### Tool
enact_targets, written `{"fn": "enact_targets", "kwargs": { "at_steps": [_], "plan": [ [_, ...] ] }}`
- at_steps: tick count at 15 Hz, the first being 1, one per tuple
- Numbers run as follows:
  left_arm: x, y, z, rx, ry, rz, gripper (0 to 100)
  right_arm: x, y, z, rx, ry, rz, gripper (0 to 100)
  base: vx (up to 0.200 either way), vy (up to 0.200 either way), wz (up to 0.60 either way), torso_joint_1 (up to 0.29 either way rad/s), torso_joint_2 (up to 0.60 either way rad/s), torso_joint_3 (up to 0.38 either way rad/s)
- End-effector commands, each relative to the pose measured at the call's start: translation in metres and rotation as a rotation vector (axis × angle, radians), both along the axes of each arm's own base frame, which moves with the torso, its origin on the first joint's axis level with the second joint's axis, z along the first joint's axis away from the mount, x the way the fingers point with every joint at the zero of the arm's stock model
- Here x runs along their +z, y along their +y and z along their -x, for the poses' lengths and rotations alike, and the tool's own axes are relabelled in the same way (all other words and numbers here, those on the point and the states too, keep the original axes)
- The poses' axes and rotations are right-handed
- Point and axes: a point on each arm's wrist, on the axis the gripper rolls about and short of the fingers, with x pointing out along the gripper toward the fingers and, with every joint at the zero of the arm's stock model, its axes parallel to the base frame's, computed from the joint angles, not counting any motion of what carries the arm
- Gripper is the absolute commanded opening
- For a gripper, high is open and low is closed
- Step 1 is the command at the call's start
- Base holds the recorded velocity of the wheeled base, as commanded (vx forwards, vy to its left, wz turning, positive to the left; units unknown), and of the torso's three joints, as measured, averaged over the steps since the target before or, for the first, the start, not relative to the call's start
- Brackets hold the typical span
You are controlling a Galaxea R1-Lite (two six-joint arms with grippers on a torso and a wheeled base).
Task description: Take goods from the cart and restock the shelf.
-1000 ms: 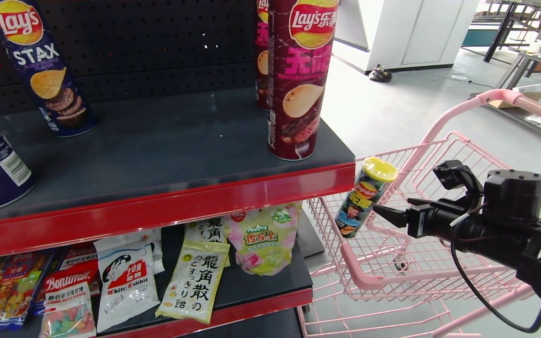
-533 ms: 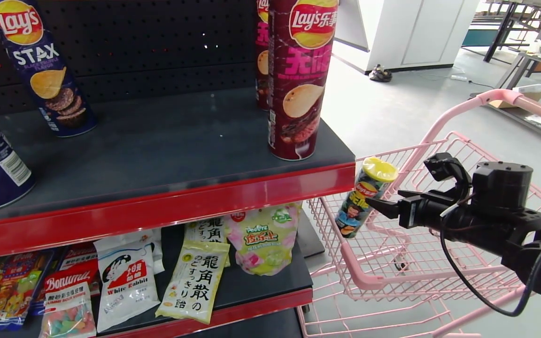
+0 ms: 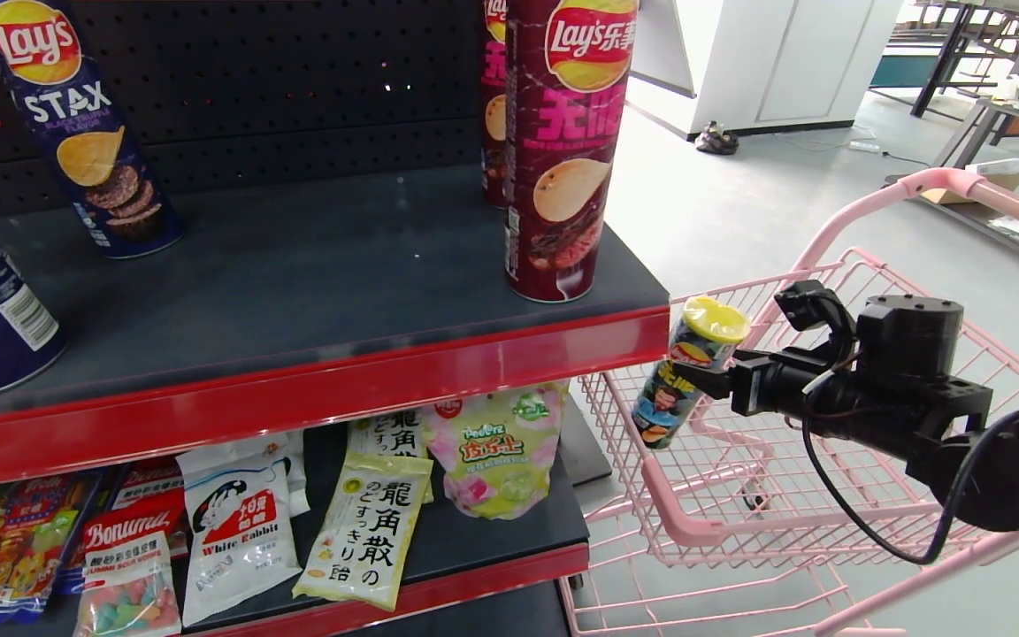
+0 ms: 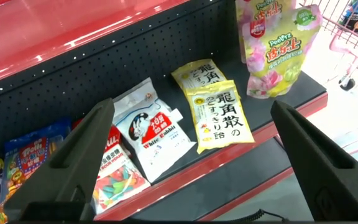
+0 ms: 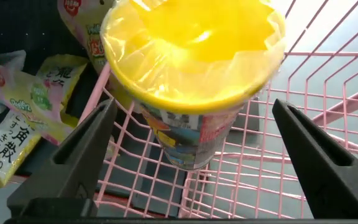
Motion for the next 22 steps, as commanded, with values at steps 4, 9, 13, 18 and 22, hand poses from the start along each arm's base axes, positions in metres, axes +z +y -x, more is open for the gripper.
{"fn": "enact_targets", "kwargs": {
  "at_steps": [4,9,13,18,22],
  "plan": [
    [0.0,-0.001,-0.002,0.004,0.013,-0.004,100,-0.009,0.004,-0.017,0.016,0.009,-0.003,100,0.0,0.0,0.0,0.0,0.0,0.0],
    [0.0,-0.001,-0.002,0.004,0.016,-0.006,100,-0.016,0.007,-0.034,0.015,0.006,-0.004,100,0.0,0.0,0.0,0.0,0.0,0.0],
    [-0.003,-0.001,-0.002,0.003,0.024,-0.008,100,-0.017,0.008,-0.037,0.016,-0.001,-0.002,0,0.0,0.0,0.0,0.0,0.0,0.0],
    [-0.014,-0.001,-0.002,-0.008,0.05,-0.014,100,0.039,0.0,0.0,-0.038,-0.133,-0.006,0,0.0,0.0,0.0,0.0,0.0,0.0],
    [-0.016,0.001,0.003,-0.008,0.011,-0.002,100,0.093,-0.013,0.048,-0.112,-0.238,0.062,0,0.0,0.0,0.0,0.0,0.0,0.0]
  ]
}}
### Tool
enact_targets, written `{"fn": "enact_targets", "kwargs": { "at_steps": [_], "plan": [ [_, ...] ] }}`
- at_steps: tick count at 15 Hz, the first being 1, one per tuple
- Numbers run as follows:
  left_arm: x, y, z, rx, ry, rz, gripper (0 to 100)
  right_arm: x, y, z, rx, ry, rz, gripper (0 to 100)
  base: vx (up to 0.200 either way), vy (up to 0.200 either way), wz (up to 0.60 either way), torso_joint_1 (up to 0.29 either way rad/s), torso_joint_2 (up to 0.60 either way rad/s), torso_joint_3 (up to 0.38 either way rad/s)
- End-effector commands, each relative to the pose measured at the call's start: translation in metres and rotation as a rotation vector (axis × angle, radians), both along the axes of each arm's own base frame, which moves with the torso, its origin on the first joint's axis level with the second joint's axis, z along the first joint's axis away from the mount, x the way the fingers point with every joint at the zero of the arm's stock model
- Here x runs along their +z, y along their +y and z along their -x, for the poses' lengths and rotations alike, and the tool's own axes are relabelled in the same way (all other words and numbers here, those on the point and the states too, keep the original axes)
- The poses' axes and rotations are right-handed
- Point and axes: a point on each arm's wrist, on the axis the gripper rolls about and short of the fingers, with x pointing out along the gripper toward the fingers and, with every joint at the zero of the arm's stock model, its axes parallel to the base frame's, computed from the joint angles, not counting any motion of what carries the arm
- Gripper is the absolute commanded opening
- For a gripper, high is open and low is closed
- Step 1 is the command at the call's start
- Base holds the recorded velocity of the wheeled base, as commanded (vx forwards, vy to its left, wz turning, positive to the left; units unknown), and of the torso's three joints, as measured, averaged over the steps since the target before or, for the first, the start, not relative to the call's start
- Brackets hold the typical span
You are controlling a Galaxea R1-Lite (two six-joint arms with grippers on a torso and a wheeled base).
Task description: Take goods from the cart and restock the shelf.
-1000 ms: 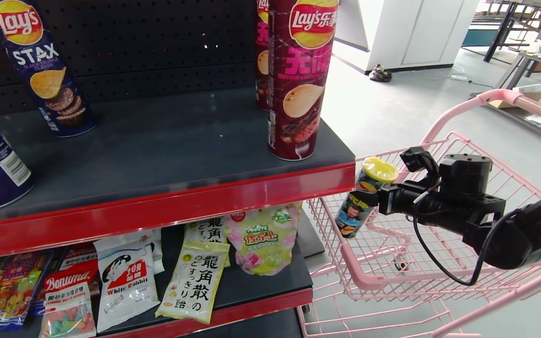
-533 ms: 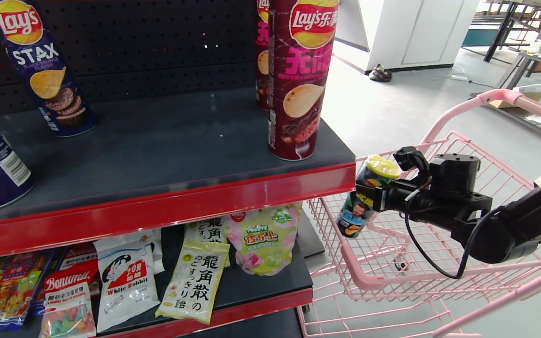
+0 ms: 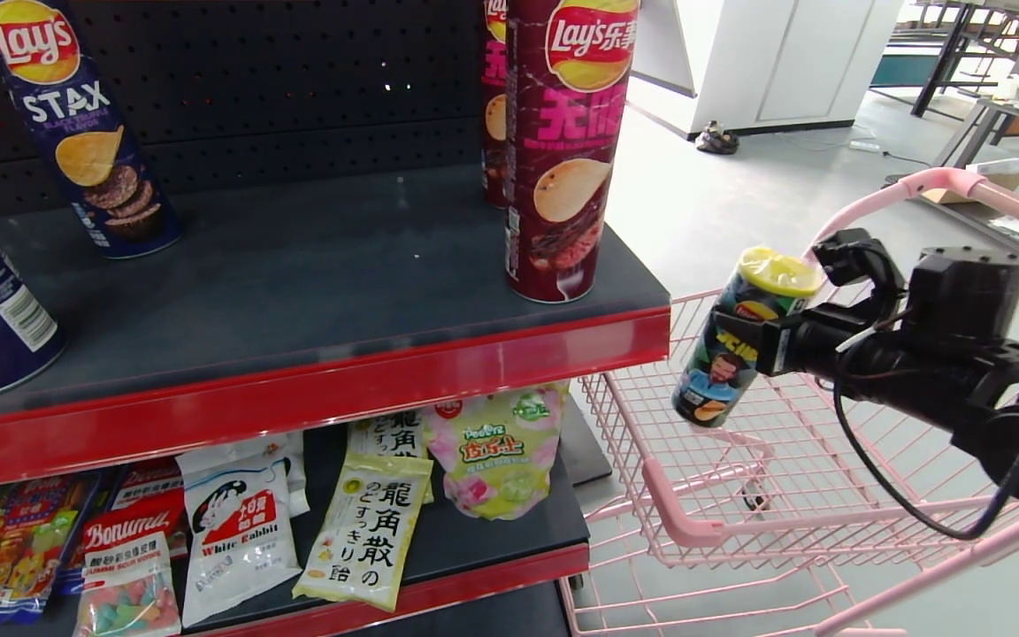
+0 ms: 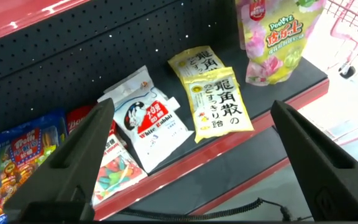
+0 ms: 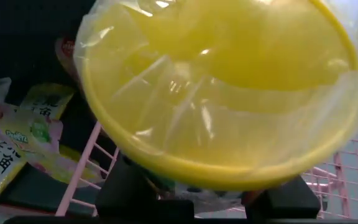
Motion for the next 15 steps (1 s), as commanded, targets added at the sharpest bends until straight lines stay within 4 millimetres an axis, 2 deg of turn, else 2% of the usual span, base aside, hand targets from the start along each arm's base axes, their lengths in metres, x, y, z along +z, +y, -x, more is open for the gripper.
{"fn": "enact_targets", "kwargs": {
  "at_steps": [1,5,6,8,12,15],
  "plan": [
    [-0.001,0.001,0.004,-0.002,-0.03,0.01,100,0.061,-0.011,0.054,-0.065,-0.132,0.017,0,0.0,0.0,0.0,0.0,0.0,0.0],
    [0.0,0.001,0.004,-0.014,-0.033,0.012,100,0.098,-0.022,0.101,-0.146,-0.215,0.058,0,0.0,0.0,0.0,0.0,0.0,0.0],
    [0.0,0.001,0.004,-0.024,-0.032,0.014,100,0.102,-0.024,0.109,-0.145,-0.227,0.069,0,0.0,0.0,0.0,0.0,0.0,0.0],
    [0.002,0.001,0.004,-0.03,-0.035,0.016,100,0.111,-0.03,0.141,-0.149,-0.228,0.1,0,0.0,0.0,0.0,0.0,0.0,0.0],
    [0.009,0.001,0.003,-0.018,-0.043,0.015,100,0.11,-0.046,0.211,-0.208,-0.167,0.15,0,0.0,0.0,0.0,0.0,0.0,0.0],
    [0.017,-0.001,-0.003,-0.006,-0.021,0.002,100,0.093,-0.053,0.249,-0.242,-0.129,0.164,0,0.0,0.0,0.0,0.0,0.0,0.0]
  ]
}}
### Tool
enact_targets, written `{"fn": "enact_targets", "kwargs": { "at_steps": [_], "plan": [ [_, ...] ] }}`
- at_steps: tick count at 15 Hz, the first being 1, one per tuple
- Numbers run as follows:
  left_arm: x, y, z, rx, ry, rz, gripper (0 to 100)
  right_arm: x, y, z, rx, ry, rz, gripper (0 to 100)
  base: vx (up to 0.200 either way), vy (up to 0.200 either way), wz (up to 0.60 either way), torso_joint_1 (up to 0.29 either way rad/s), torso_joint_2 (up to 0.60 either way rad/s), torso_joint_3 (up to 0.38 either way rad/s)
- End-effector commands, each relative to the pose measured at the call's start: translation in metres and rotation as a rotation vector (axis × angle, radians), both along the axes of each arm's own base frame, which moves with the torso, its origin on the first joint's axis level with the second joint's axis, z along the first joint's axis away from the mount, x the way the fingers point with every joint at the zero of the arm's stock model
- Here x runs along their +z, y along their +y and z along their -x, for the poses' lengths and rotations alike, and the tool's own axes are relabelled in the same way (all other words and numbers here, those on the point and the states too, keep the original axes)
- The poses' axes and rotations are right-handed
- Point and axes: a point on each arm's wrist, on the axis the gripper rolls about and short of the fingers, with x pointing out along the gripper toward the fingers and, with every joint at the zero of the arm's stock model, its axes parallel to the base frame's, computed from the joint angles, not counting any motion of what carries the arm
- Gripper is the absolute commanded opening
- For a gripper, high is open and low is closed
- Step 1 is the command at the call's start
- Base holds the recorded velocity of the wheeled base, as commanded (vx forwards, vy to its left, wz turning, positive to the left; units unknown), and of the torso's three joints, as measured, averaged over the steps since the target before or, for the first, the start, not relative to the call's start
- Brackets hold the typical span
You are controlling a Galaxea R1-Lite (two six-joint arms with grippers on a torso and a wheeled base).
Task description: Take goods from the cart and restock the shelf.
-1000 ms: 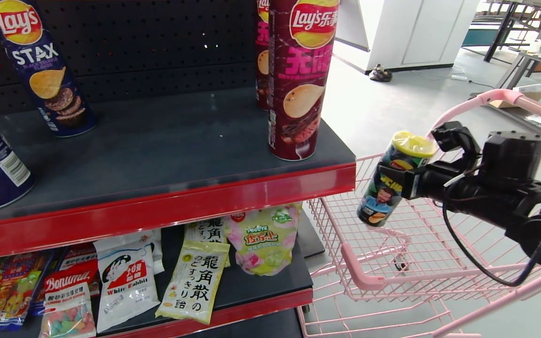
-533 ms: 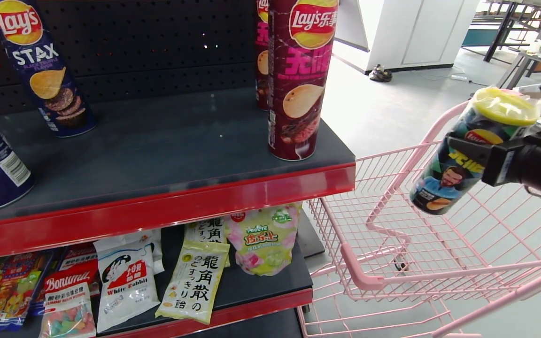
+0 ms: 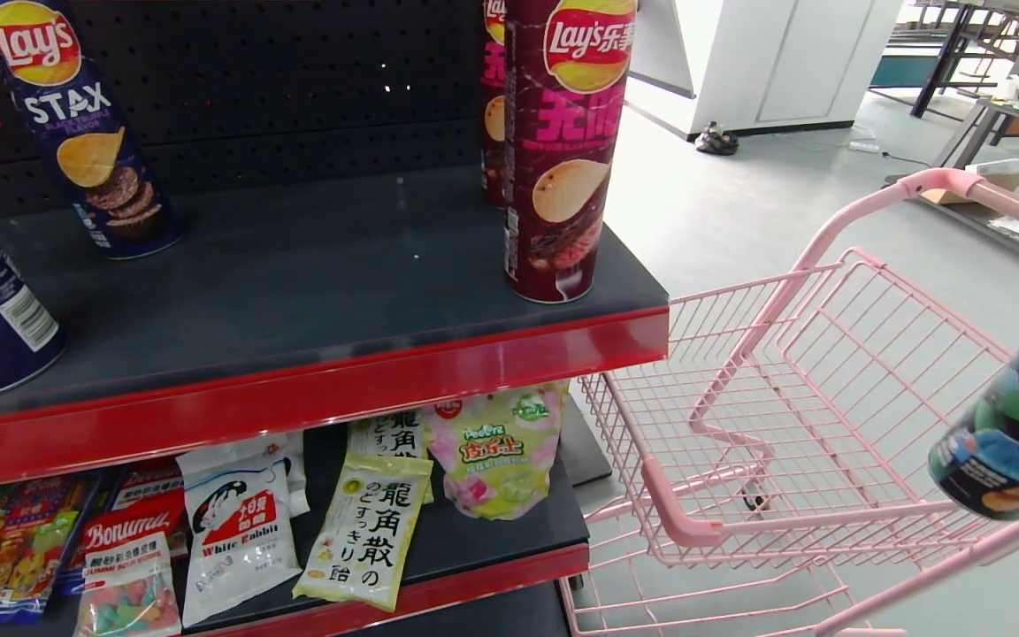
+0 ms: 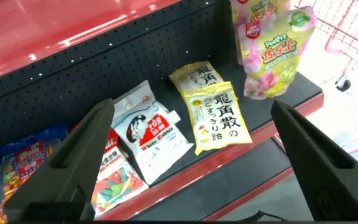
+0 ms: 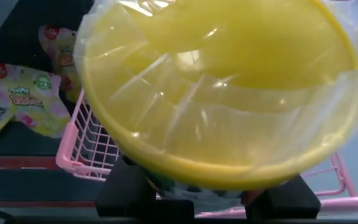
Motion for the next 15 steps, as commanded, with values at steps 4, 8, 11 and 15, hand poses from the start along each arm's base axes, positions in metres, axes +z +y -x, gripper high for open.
{"fn": "enact_targets", "kwargs": {
  "at_steps": [4,8,11,15],
  "plan": [
    [0.007,-0.002,-0.008,0.014,0.036,-0.013,100,-0.019,-0.009,0.053,-0.05,-0.042,0.028,0,0.0,0.0,0.0,0.0,0.0,0.0],
    [0.006,-0.001,-0.007,0.025,0.03,-0.012,100,-0.035,-0.01,0.057,-0.091,-0.013,0.039,0,0.0,0.0,0.0,0.007,-0.03,-0.023],
    [0.007,-0.002,-0.007,0.023,0.03,-0.012,100,-0.039,-0.01,0.057,-0.088,-0.006,0.05,0,0.0,0.0,0.0,0.082,-0.38,-0.274],
    [0.007,-0.002,-0.009,0.016,0.038,-0.035,100,-0.04,-0.01,0.056,-0.089,0.001,0.051,0,0.0,0.0,0.0,0.152,-0.51,-0.364]
  ]
}}
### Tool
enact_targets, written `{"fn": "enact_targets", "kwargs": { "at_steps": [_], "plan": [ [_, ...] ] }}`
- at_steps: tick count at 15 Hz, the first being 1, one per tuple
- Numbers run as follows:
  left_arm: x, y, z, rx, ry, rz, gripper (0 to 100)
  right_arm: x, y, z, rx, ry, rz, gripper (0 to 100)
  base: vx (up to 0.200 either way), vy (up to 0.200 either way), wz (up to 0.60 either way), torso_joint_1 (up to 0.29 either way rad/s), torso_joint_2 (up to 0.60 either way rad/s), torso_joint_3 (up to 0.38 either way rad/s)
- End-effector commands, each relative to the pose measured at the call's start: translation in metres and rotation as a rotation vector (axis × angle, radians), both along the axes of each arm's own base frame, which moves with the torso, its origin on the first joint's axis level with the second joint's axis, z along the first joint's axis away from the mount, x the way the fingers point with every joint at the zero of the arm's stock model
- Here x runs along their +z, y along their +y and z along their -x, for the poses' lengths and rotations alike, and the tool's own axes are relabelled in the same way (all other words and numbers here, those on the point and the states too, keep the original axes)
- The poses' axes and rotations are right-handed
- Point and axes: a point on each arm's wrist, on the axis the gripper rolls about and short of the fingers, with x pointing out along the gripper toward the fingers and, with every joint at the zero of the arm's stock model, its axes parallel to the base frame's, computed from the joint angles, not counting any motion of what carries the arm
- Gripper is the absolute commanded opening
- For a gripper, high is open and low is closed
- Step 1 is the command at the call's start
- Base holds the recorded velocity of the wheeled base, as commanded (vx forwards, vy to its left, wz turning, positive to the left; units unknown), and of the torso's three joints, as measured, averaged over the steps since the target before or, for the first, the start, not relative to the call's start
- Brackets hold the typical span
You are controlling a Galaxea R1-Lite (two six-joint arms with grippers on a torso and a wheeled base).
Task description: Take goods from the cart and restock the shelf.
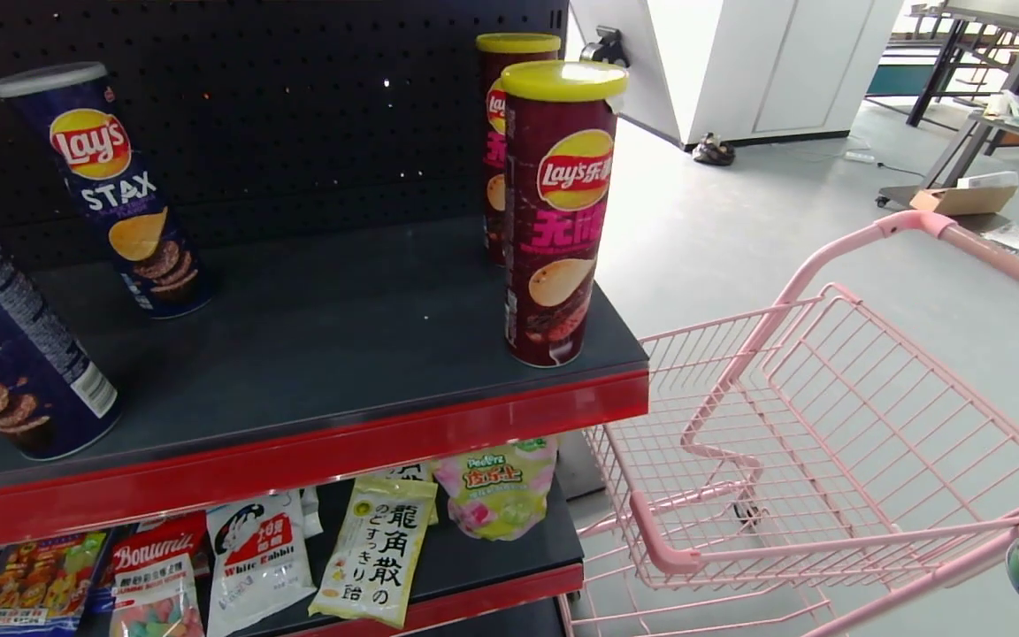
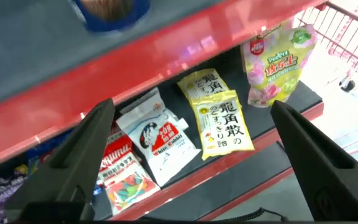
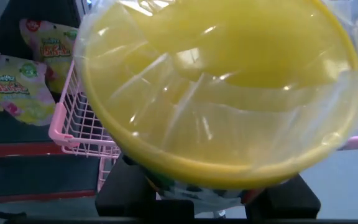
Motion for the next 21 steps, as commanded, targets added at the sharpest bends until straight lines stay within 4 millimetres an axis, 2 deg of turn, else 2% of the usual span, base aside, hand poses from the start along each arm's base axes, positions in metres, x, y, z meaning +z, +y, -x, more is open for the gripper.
{"fn": "enact_targets", "kwargs": {
  "at_steps": [1,7,8,14,16,21],
  "plan": [
    [0.0004,-0.0003,-0.0009,-0.002,0.005,-0.008,100,-0.0007,0.0001,-0.0021,0.0,0.011,0.001,0,0.0,0.0,0.0,0.193,-0.55,-0.383],
    [0.0008,-0.0005,-0.0018,-0.009,-0.004,-0.079,100,-0.0017,0.0005,-0.0062,0.008,0.031,0.002,0,0.0,0.0,0.0,0.183,-0.54,-0.345],
    [0.0008,-0.0005,-0.002,-0.008,-0.004,-0.086,100,-0.003,0.0006,-0.0064,0.008,0.036,0.004,0,0.0,0.0,0.0,0.056,-0.11,-0.085],
    [0.0008,-0.0003,-0.0023,0.002,-0.003,-0.092,100,-0.0034,0.0006,-0.0075,0.008,0.04,0.011,0,-0.2,0.0,0.0,0.017,-0.01,-0.015],
    [0.0009,-0.0002,-0.0021,0.002,-0.006,-0.092,100,-0.0045,0.0005,-0.0071,0.007,0.04,0.014,0,0.0,0.0,0.0,0.0,0.0,0.0],
    [0.0026,-0.0001,-0.0015,0.002,-0.017,-0.093,100,-0.0039,0.0005,-0.007,0.008,0.037,0.018,0,0.0,0.0,0.6,-0.002,0.0,0.002]
  ]
}}
